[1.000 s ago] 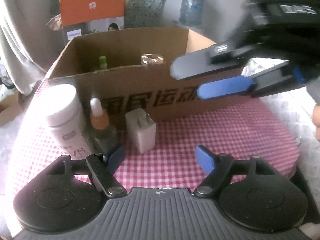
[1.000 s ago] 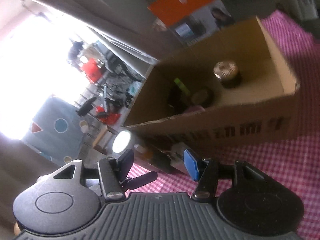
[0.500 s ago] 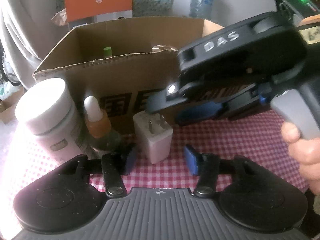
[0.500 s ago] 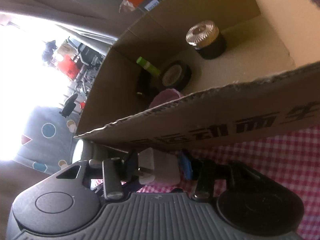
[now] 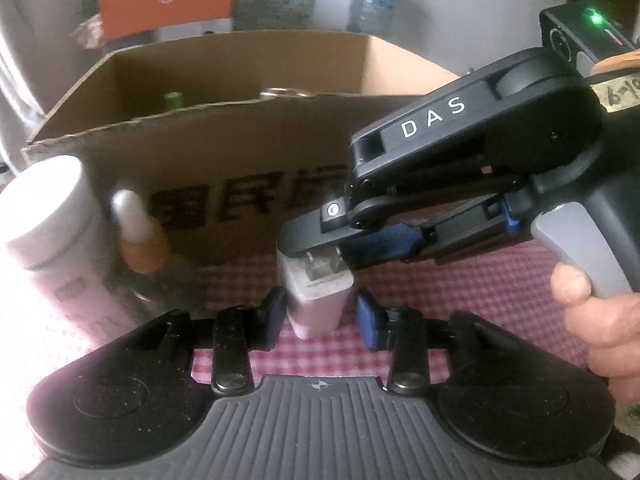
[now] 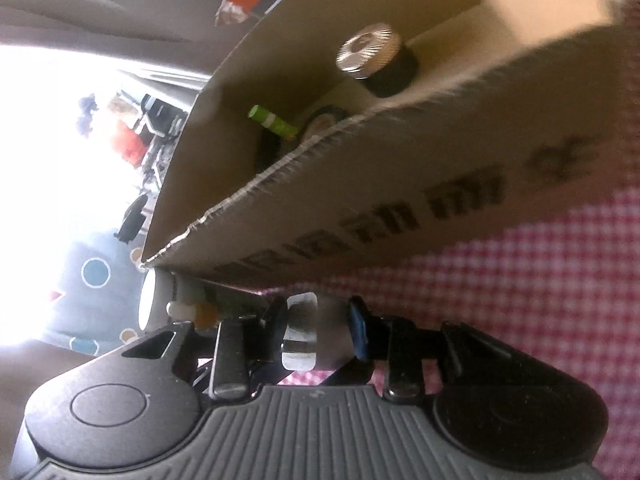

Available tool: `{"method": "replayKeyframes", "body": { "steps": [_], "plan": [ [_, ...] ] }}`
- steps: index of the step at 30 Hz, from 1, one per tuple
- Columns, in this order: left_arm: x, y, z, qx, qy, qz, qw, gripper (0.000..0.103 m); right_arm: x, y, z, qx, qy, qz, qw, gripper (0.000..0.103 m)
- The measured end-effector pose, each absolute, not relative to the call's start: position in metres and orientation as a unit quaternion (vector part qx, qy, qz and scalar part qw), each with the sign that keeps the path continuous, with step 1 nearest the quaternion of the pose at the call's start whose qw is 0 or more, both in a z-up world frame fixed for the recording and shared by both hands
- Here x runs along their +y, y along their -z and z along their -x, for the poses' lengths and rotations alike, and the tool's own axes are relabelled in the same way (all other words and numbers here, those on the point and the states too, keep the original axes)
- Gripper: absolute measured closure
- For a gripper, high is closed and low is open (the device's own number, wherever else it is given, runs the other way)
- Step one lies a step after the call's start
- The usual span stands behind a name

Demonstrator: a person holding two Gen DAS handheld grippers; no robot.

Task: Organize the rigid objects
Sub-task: 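Grasp the white plug charger with the right gripper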

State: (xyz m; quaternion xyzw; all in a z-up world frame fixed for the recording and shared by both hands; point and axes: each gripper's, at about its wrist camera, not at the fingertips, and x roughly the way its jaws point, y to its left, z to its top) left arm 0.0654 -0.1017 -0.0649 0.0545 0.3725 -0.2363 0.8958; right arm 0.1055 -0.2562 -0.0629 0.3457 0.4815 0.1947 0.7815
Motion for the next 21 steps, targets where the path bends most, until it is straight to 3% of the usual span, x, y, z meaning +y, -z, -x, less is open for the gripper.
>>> {"method": "replayKeyframes", "body": {
  "steps": [11, 21],
  "plan": [
    [-0.118, 0.069, -0.056, 0.377, 0.255, -0.078, 0.887, 0.068, -0.276, 0.066, -0.082, 0.475, -0.17, -0.366, 0.782, 0.067],
    [-0.124, 0.075, -0.066, 0.384, 0.238, -0.079, 0.888, 0.069, -0.273, 0.071, -0.086, 0.472, -0.175, -0.371, 0.78, 0.059]
  ]
}}
